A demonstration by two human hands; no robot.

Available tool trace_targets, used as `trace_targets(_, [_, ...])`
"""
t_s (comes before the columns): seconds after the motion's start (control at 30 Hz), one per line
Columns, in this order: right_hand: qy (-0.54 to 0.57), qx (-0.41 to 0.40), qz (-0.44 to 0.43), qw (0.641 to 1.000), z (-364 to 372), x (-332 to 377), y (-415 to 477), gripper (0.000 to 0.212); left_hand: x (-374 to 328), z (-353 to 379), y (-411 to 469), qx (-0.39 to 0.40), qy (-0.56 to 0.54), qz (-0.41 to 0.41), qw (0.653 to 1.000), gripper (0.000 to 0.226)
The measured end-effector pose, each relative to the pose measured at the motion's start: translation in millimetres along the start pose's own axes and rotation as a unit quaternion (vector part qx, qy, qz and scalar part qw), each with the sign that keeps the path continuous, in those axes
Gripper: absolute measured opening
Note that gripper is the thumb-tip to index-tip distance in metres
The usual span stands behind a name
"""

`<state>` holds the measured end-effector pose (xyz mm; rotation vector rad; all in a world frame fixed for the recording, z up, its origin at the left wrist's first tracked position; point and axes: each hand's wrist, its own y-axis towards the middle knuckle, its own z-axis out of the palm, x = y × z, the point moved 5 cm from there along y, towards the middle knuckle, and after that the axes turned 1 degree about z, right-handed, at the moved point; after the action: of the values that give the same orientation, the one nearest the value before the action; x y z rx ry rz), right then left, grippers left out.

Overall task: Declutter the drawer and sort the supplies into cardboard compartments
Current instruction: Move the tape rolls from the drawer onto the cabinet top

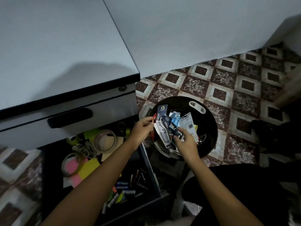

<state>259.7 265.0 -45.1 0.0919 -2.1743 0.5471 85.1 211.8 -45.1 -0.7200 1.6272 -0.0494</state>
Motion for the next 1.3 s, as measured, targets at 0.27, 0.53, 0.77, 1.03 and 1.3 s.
trace_targets(0.27, [0.028, 0.146, -0.082, 0.986, 90.7, 37.7, -64.7, 0.026, 63.3, -75.7, -62.9, -0.103, -0.025, -0.029, 0.994, 0.027])
trace_targets(0.53, [-0.076, 0.248, -0.142, 0.955, 166.4, 45.3, -93.7, 0.033, 143.8, -152.4, -130.0, -0.202, 0.044, -0.082, 0.975, 0.029])
trace_targets(0.77, [-0.166, 0.189, -0.212, 0.944, 206.8, 68.2, -73.4, 0.066, 186.3, -189.8, -148.3, -0.272, 0.113, -0.110, 0.949, 0.048])
trace_targets(1.03, [-0.248, 0.172, -0.211, 0.930, 241.8, 82.2, -39.0, 0.113, 199.5, -207.3, -127.8, -0.258, 0.119, -0.117, 0.952, 0.060])
trace_targets(1.3, [-0.259, 0.107, -0.203, 0.938, 253.4, 82.3, -35.2, 0.104, 180.2, -211.7, -110.3, -0.226, 0.192, -0.100, 0.950, 0.073])
